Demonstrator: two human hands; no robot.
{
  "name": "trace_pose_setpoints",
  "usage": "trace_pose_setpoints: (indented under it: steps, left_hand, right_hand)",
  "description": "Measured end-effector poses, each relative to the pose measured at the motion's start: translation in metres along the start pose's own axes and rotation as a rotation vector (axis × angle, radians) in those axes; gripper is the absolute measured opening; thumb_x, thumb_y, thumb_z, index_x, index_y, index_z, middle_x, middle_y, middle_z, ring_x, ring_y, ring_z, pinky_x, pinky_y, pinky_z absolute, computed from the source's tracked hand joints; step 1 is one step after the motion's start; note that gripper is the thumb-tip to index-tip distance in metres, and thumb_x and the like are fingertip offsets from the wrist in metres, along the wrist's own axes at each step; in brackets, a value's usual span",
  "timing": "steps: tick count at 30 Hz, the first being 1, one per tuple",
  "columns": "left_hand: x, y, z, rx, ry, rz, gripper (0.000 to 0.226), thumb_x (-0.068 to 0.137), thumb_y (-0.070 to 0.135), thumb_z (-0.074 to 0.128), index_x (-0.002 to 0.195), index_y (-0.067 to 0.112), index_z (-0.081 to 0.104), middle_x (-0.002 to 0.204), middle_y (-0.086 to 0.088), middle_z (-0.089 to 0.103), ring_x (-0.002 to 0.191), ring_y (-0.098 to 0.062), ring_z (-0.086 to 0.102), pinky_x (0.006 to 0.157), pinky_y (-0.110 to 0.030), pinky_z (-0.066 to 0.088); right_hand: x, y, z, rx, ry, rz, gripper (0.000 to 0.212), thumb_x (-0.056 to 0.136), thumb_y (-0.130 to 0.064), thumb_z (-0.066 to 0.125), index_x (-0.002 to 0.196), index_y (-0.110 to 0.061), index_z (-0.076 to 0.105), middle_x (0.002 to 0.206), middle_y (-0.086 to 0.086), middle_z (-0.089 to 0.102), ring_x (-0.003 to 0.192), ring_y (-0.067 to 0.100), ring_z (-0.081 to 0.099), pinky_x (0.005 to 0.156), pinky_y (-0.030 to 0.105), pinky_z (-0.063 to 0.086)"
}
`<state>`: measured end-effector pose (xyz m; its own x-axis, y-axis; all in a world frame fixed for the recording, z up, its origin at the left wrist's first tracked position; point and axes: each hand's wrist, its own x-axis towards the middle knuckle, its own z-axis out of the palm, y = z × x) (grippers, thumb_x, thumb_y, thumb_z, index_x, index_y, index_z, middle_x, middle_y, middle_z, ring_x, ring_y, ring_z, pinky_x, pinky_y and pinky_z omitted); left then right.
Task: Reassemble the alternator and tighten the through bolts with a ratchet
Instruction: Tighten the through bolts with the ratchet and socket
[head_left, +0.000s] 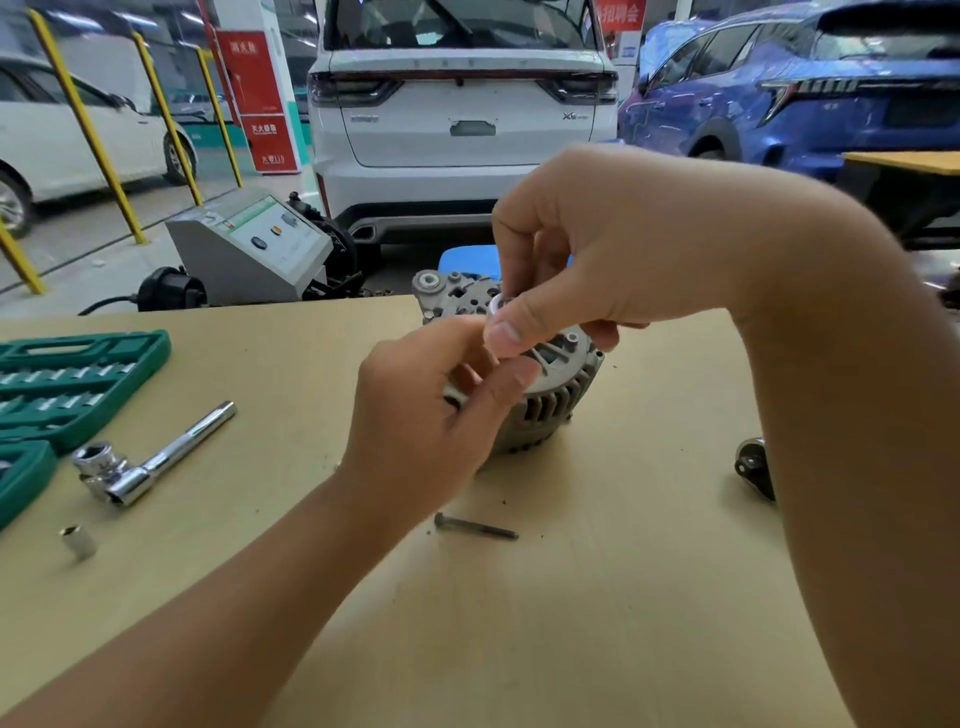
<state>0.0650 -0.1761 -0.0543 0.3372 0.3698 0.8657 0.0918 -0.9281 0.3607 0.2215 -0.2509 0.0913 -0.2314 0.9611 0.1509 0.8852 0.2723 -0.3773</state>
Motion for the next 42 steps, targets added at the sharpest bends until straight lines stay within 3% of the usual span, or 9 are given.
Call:
trace_pose_setpoints:
  steps: [4, 9, 14, 20, 24, 29, 34, 38, 42]
  left_hand:
    - [0.025, -0.002, -0.007, -0.214, -0.187, -0.046, 0.014, 0.091, 0.022, 0.073, 0.085, 0.012, 0.068, 0.067, -0.002, 0.065, 0.056, -0.013, 0.059, 0.055, -0.016, 0.046]
    - [0.025, -0.010, -0.005, -0.320, -0.331, -0.069, 0.006, 0.092, 0.008, 0.070, 0.095, 0.004, 0.067, 0.073, 0.002, 0.064, 0.052, -0.012, 0.063, 0.051, -0.024, 0.050]
    - [0.018, -0.011, -0.004, -0.328, -0.295, -0.025, 0.012, 0.098, 0.018, 0.063, 0.096, 0.007, 0.063, 0.075, 0.004, 0.062, 0.054, -0.009, 0.063, 0.053, -0.016, 0.048]
    - [0.011, -0.008, 0.004, -0.340, -0.163, -0.130, 0.033, 0.096, 0.025, 0.065, 0.096, -0.007, 0.066, 0.074, -0.014, 0.065, 0.048, -0.017, 0.060, 0.047, -0.025, 0.048]
    - [0.009, -0.008, 0.002, -0.333, -0.200, -0.076, 0.024, 0.098, 0.017, 0.065, 0.101, -0.006, 0.069, 0.076, -0.011, 0.065, 0.052, -0.012, 0.060, 0.052, -0.022, 0.048]
    - [0.008, -0.005, 0.003, -0.326, -0.185, -0.079, 0.028, 0.099, 0.023, 0.061, 0.099, -0.005, 0.067, 0.076, -0.009, 0.063, 0.054, -0.013, 0.059, 0.051, -0.025, 0.048]
    - [0.006, -0.001, 0.007, -0.304, -0.046, -0.163, 0.027, 0.096, 0.023, 0.071, 0.097, -0.003, 0.074, 0.072, -0.008, 0.069, 0.055, -0.017, 0.059, 0.053, -0.029, 0.048]
    - [0.009, 0.004, 0.004, -0.264, -0.145, -0.061, 0.023, 0.096, 0.025, 0.066, 0.095, 0.003, 0.073, 0.072, 0.004, 0.062, 0.057, -0.016, 0.056, 0.053, -0.031, 0.046]
    - [0.010, 0.004, 0.004, -0.233, -0.162, -0.035, 0.023, 0.098, 0.023, 0.065, 0.088, 0.003, 0.069, 0.068, 0.005, 0.056, 0.055, -0.017, 0.054, 0.052, -0.032, 0.045]
  right_hand:
    - [0.001, -0.001, 0.000, -0.112, 0.012, 0.054, 0.035, 0.071, -0.049, 0.087, 0.084, -0.029, 0.062, 0.070, -0.007, 0.072, 0.047, 0.008, 0.067, 0.047, 0.029, 0.058]
    - [-0.008, 0.000, -0.004, -0.231, -0.125, 0.058, 0.039, 0.070, -0.021, 0.089, 0.088, -0.038, 0.059, 0.085, -0.026, 0.068, 0.066, -0.002, 0.064, 0.055, 0.023, 0.047]
    - [-0.001, 0.006, -0.007, -0.344, 0.129, 0.044, 0.039, 0.081, 0.003, 0.070, 0.077, -0.035, 0.067, 0.078, -0.017, 0.067, 0.070, 0.000, 0.064, 0.057, 0.013, 0.046]
    - [0.007, 0.011, -0.001, -0.408, 0.014, 0.046, 0.038, 0.066, -0.019, 0.090, 0.056, -0.036, 0.058, 0.054, -0.039, 0.056, 0.048, -0.018, 0.054, 0.036, 0.003, 0.031]
    - [0.014, 0.016, 0.004, -0.438, 0.041, 0.013, 0.026, 0.057, -0.029, 0.088, 0.065, -0.037, 0.064, 0.066, -0.035, 0.062, 0.059, -0.025, 0.053, 0.038, 0.006, 0.033]
    - [0.013, 0.015, -0.005, -0.481, 0.024, 0.002, 0.027, 0.062, -0.032, 0.088, 0.067, -0.041, 0.064, 0.073, -0.057, 0.047, 0.062, -0.029, 0.049, 0.040, 0.006, 0.031]
    - [0.018, 0.025, -0.001, -0.529, 0.100, 0.025, 0.025, 0.066, -0.021, 0.085, 0.067, -0.036, 0.065, 0.065, -0.015, 0.064, 0.055, 0.001, 0.059, 0.052, 0.019, 0.046]
    - [0.011, 0.023, -0.002, -0.455, 0.099, 0.055, 0.026, 0.060, -0.022, 0.086, 0.073, -0.037, 0.070, 0.076, -0.040, 0.061, 0.061, -0.011, 0.061, 0.051, 0.016, 0.050]
    - [0.008, 0.015, -0.004, -0.577, 0.057, 0.054, 0.025, 0.066, -0.027, 0.085, 0.081, -0.039, 0.068, 0.068, -0.015, 0.059, 0.057, -0.001, 0.052, 0.052, 0.019, 0.036]
